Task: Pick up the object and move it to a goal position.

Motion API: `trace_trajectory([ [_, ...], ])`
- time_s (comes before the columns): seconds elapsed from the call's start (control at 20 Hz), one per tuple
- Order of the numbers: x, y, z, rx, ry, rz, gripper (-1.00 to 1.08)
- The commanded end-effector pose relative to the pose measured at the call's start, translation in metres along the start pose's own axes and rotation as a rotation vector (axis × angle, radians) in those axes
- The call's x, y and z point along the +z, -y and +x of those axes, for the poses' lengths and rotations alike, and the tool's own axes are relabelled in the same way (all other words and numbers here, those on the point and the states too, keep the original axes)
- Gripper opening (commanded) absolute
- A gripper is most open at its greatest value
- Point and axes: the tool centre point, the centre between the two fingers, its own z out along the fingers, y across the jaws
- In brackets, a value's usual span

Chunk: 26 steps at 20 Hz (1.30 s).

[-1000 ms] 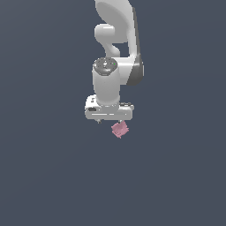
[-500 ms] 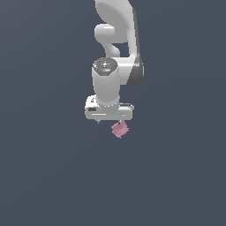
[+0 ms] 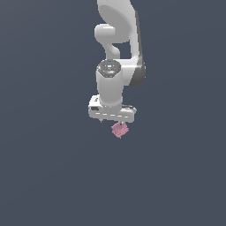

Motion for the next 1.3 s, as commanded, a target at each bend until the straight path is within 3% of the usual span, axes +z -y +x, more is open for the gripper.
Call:
trace_trajectory([
  [0.0,0.003,0.004,-0.003,0.046,0.0,-0.001,1.0],
  [1.25,0.04,0.042,-0.033,0.568,-0.011,-0.013,1.0],
])
